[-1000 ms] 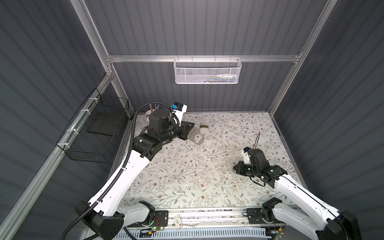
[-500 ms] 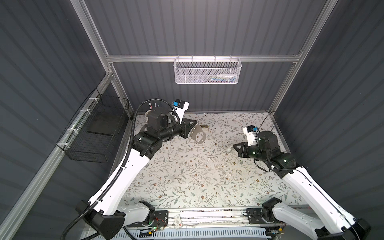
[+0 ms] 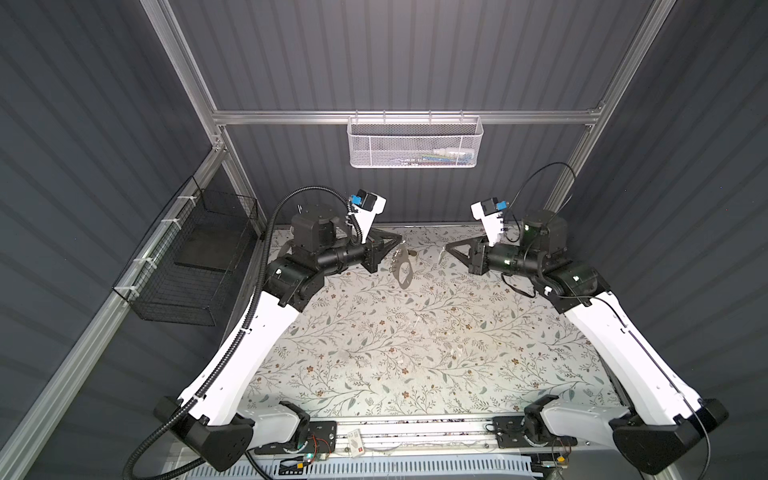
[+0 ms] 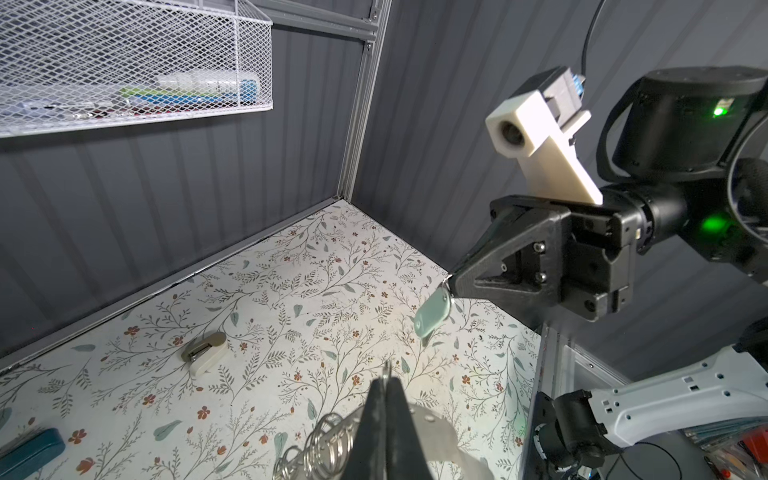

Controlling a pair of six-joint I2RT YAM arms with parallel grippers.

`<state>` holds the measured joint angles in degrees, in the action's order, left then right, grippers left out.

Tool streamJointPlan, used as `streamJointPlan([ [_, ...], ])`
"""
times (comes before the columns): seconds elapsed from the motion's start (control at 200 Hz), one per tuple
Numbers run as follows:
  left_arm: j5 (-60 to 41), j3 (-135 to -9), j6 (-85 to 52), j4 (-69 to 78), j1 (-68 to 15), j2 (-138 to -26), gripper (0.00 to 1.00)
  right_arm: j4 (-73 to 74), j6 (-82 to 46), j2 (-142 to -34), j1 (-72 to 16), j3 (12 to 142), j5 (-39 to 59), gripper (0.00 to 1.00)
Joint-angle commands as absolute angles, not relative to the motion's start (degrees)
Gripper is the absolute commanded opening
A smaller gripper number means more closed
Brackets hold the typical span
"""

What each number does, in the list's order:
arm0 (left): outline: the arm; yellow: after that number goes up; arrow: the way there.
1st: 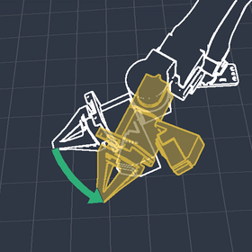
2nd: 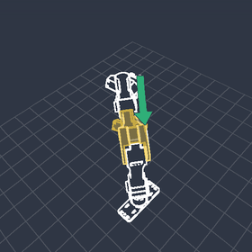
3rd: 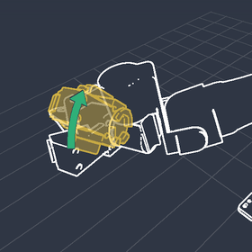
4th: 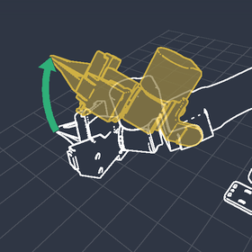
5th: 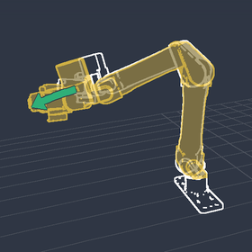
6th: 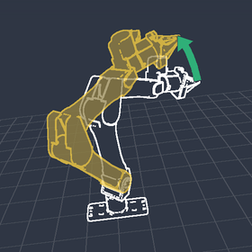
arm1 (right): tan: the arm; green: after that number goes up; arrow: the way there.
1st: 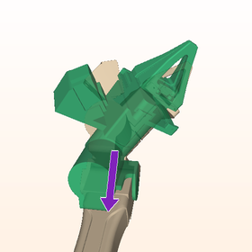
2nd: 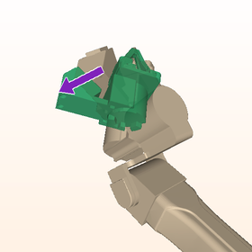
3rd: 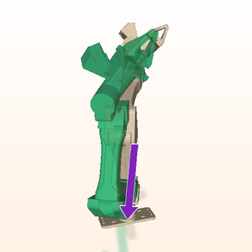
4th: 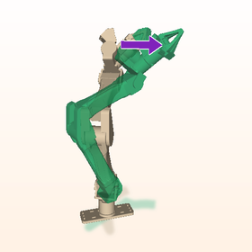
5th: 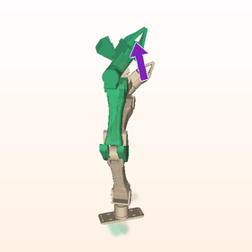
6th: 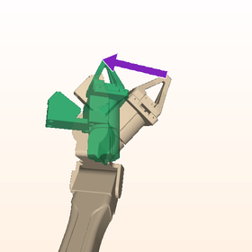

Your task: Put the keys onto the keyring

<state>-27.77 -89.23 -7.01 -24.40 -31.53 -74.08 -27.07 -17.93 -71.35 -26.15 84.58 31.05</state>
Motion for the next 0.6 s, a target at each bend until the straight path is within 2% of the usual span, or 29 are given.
streamJointPlan([
  [0.0,-29.89,-91.98,-4.97,-24.84,-31.53,-74.25,0.00,-26.70,-14.49,-73.43,-27.87,89.32,34.13,0.03],
  [0.225,-32.37,-93.56,-5.47,-25.12,-31.51,-75.36,0.00,-30.40,-9.05,-77.54,-31.24,96.75,32.87,0.04],
  [0.59,-35.32,-93.78,-8.04,-23.83,-31.55,-76.20,0.00,-29.37,-6.19,-78.41,-34.16,97.43,28.58,0.04],
])
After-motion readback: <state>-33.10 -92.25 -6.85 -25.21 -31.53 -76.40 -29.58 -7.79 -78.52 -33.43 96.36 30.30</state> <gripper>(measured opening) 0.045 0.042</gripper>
